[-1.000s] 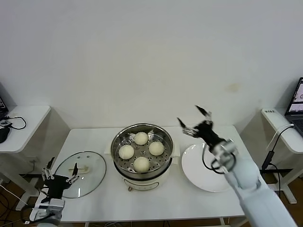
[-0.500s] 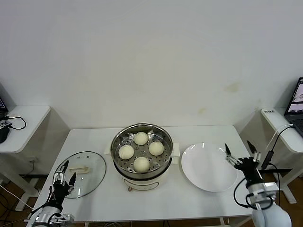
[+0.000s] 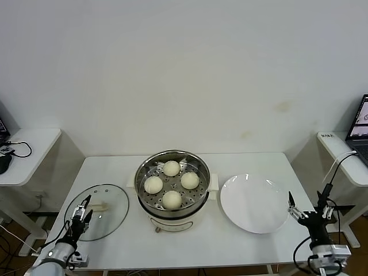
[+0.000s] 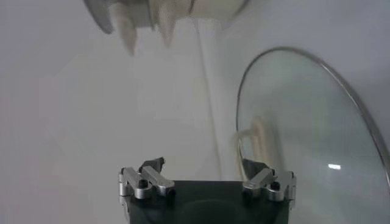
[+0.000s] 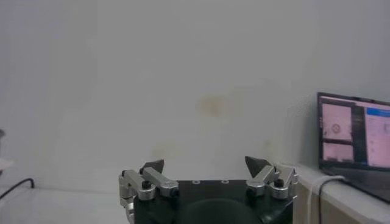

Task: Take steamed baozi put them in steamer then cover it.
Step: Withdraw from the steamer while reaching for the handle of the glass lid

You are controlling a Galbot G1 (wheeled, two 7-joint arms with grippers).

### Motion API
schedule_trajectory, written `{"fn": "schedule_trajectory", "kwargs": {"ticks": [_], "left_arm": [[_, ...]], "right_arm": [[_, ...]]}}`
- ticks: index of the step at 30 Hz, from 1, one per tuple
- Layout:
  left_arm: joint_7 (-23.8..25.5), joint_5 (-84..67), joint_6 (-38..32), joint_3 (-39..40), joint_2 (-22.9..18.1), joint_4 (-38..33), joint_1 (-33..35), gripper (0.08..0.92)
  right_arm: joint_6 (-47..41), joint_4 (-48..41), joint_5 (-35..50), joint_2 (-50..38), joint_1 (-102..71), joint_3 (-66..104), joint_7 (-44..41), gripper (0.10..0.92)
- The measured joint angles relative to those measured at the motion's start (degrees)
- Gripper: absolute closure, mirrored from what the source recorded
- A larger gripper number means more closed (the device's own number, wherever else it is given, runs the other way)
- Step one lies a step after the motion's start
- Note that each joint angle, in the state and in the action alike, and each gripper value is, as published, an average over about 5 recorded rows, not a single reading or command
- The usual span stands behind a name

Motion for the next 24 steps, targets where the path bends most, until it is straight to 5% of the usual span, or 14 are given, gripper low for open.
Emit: {"fn": "schedule_trajectory", "kwargs": {"ticks": [24], "left_arm": [[1.51,-0.03,-0.03,6.06,0.21,10.11,-11.89,0.177]], "right_arm": [[0.43,0.16,-0.47,2.01,-3.08,1.42,-0.91,0.202]]}}
